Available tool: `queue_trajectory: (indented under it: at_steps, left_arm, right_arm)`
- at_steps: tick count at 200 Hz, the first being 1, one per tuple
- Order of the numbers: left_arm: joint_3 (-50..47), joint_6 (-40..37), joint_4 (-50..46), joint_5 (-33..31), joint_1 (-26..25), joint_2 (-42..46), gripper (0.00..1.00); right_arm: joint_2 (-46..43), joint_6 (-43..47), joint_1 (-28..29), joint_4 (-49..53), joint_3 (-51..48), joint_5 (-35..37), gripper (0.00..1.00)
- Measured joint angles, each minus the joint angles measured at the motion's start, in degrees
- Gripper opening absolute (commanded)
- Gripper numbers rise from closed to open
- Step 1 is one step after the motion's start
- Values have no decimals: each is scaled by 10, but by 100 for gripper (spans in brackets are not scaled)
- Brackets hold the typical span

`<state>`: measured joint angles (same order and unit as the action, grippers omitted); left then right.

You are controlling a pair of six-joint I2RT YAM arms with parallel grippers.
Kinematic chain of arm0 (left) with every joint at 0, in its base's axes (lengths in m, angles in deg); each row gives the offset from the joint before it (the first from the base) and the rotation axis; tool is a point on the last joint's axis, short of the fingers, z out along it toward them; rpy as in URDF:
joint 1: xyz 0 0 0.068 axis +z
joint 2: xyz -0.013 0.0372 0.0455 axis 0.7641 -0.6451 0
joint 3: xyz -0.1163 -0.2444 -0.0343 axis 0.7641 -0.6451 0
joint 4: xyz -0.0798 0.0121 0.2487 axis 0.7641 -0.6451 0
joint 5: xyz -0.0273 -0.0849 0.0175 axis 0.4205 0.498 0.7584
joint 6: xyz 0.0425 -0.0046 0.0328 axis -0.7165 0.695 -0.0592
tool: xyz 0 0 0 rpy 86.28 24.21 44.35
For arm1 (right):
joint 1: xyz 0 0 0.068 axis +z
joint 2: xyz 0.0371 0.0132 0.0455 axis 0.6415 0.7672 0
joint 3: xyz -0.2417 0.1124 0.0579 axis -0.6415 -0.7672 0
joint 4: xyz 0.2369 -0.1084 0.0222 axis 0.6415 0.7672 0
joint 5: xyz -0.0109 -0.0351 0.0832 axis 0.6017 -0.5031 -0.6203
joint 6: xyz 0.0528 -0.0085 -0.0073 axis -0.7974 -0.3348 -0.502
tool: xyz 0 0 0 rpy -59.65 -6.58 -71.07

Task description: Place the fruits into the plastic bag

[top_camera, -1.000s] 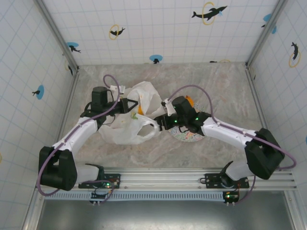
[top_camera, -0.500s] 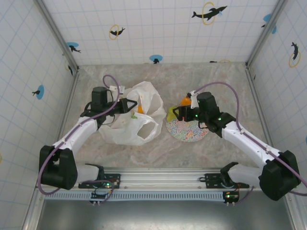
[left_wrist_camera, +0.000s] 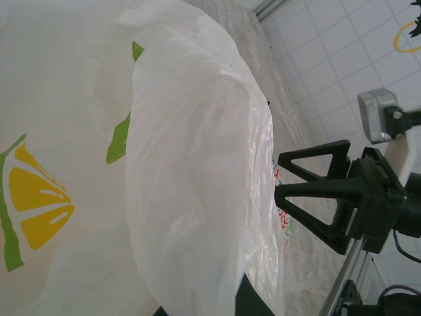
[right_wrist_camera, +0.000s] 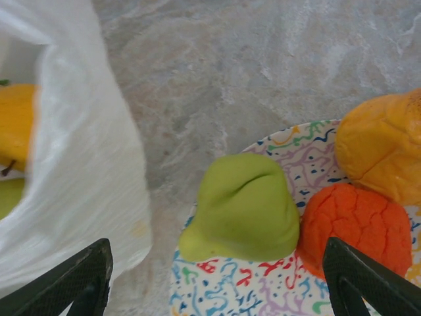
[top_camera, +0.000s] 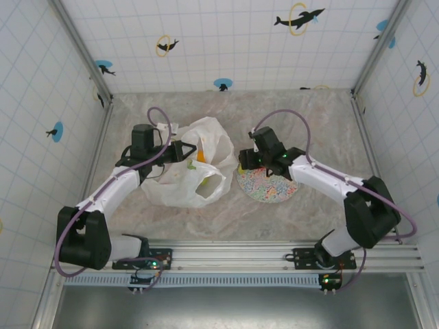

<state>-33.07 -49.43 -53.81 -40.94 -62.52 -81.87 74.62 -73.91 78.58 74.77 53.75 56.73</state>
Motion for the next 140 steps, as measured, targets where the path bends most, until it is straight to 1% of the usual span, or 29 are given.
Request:
queue_trajectory:
  at_steps: [52, 91, 140]
  left_arm:
    - [0, 0, 0, 0, 0, 0, 0]
    - [0, 0, 0, 0, 0, 0, 0]
    - [0, 0, 0, 0, 0, 0, 0]
  right_arm:
    - [71, 30, 0, 28, 57, 26, 78]
    - [123, 52, 4, 59, 104, 32, 78]
    - [169, 72, 10, 79, 130, 38, 77]
